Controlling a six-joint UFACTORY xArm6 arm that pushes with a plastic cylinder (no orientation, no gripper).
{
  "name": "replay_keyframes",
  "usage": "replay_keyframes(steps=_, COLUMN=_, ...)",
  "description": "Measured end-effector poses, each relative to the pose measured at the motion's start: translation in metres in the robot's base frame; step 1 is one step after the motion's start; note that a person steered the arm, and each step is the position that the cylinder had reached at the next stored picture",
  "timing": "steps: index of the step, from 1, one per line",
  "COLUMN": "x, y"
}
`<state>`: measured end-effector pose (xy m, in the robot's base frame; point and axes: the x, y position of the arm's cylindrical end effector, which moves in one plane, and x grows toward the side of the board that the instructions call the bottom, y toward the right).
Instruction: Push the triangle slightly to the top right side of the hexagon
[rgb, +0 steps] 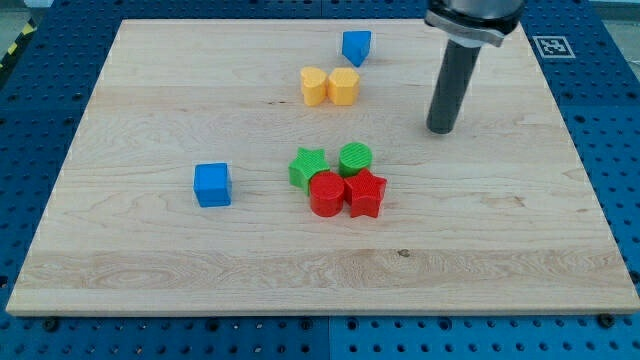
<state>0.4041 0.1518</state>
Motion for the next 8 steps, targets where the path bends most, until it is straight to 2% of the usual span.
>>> replay_keyframes(steps=3, x=0.001, y=0.105)
replay_keyframes(steps=4, x=-0.007, y=0.116)
replay_keyframes(steps=5, x=-0.045, y=0.12)
replay_keyframes(steps=6, x=-0.097, y=0.089)
replay_keyframes(steps=7, x=-0.157, y=0.027)
replay_keyframes(steps=8, x=-0.191, y=-0.058)
